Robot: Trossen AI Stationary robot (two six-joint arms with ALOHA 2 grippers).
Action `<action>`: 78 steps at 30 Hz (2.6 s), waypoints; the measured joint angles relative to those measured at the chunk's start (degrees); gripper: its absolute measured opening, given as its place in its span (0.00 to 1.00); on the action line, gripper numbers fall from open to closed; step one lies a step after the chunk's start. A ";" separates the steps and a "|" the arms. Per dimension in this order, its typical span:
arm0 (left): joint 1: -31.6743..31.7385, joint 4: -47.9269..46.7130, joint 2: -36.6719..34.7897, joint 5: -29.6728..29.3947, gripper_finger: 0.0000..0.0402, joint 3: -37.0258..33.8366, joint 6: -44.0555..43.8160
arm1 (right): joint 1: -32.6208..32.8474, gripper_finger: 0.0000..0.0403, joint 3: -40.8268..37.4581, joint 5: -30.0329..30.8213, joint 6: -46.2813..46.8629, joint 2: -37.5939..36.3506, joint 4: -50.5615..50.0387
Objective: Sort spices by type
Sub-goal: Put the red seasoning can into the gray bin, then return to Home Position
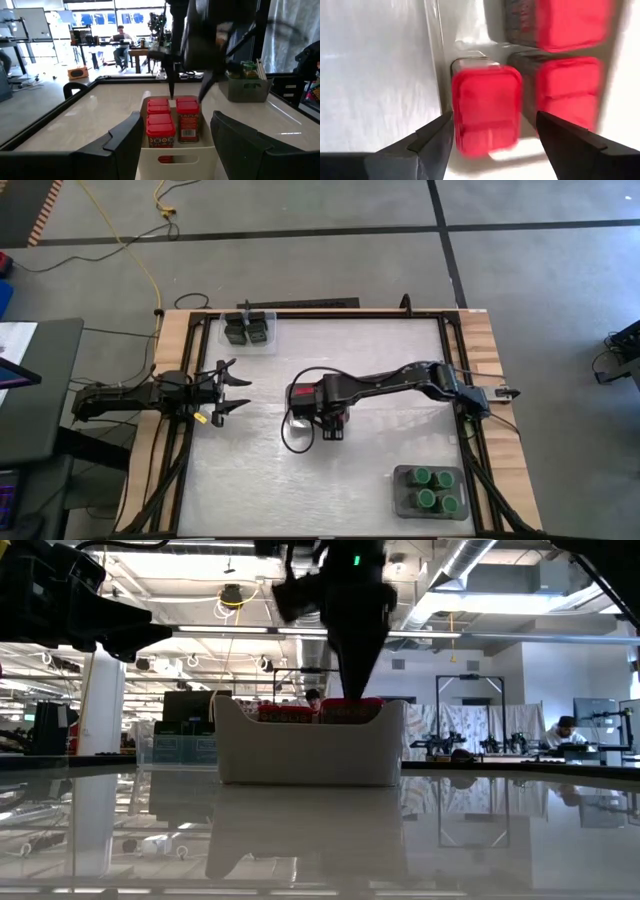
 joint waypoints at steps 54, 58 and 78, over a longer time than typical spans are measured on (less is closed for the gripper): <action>0.01 -0.02 0.11 0.00 0.55 -0.02 0.00 | -5.71 0.78 -106.85 5.80 4.83 -81.29 73.80; -0.01 -0.02 0.11 0.02 0.55 -0.02 0.00 | -5.71 0.78 -111.21 5.79 4.93 -82.01 79.45; 0.01 0.00 0.11 0.00 0.55 0.00 0.00 | -5.71 0.78 -119.34 -1.62 6.47 -105.11 82.31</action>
